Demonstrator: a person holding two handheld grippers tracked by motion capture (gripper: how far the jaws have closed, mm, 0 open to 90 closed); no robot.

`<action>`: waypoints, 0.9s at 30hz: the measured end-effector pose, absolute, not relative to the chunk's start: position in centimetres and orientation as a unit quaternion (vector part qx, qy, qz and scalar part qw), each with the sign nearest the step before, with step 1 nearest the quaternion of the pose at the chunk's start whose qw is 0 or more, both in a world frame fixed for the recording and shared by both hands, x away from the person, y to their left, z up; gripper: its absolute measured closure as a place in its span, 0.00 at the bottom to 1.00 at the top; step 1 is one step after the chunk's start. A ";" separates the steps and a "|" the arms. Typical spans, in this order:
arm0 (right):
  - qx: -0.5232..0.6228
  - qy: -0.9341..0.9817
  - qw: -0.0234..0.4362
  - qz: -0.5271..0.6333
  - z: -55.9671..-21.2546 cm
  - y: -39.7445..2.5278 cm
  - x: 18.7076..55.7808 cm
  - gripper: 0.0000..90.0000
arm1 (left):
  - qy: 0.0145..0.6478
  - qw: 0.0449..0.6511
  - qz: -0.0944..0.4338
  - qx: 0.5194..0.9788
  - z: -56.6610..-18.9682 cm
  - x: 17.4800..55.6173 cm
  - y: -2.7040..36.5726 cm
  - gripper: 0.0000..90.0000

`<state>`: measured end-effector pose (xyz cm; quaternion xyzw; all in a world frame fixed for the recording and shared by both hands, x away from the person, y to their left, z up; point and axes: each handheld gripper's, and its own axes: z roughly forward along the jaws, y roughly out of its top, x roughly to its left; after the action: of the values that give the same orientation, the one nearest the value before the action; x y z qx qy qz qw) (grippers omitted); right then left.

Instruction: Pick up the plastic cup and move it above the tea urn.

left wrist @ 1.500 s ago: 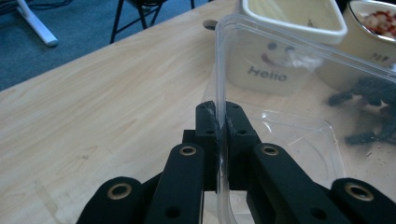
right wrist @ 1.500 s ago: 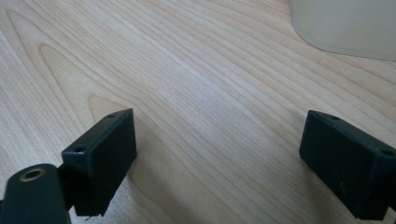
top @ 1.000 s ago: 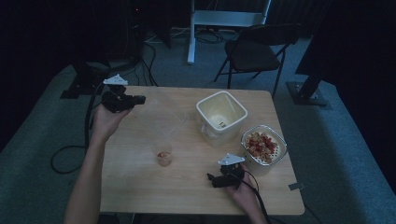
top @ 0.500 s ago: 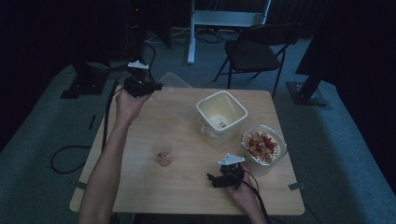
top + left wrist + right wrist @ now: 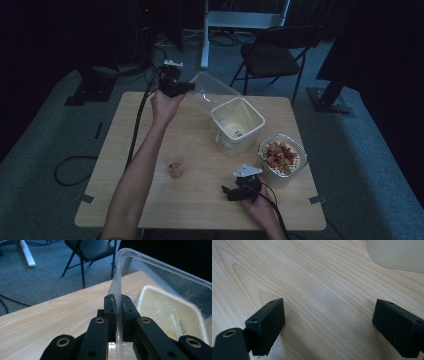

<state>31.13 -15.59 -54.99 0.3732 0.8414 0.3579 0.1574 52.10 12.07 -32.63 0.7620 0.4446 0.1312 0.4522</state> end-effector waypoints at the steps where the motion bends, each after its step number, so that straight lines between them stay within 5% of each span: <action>1: 0.373 0.841 0.157 0.358 -55.0 -15.6 31.1 0.12 | 0.445 0.450 0.131 0.763 -32.6 52.2 11.7 0.96; 4: 0.373 0.841 0.157 0.358 -55.0 -15.6 31.1 0.12 | 0.444 0.455 0.134 0.760 -32.3 52.5 10.6 0.93; 7: 0.375 0.841 0.158 0.358 -55.0 -15.6 31.1 0.12 | 0.427 0.486 0.127 0.752 -32.0 52.4 10.1 0.66; 10: 0.375 0.840 0.158 0.358 -55.0 -15.6 31.1 0.12 | 0.413 0.492 0.133 0.754 -31.8 52.0 10.2 0.58; 15: 0.376 0.840 0.158 0.357 -55.0 -15.6 31.1 0.12 | 0.403 0.481 0.109 0.771 -32.4 52.1 9.8 0.57; 17: 0.376 0.840 0.158 0.357 -55.0 -15.6 31.1 0.12 | 0.391 0.455 0.154 0.785 -32.9 51.7 8.5 0.56; 27: 0.377 0.840 0.159 0.357 -55.0 -15.6 31.0 0.12 | 0.399 0.483 0.153 0.764 -32.4 51.6 9.3 0.56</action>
<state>31.05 -15.56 -54.99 0.3767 0.8398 0.3571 0.1589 51.60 9.28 -32.35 0.7641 0.3988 0.1529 0.4834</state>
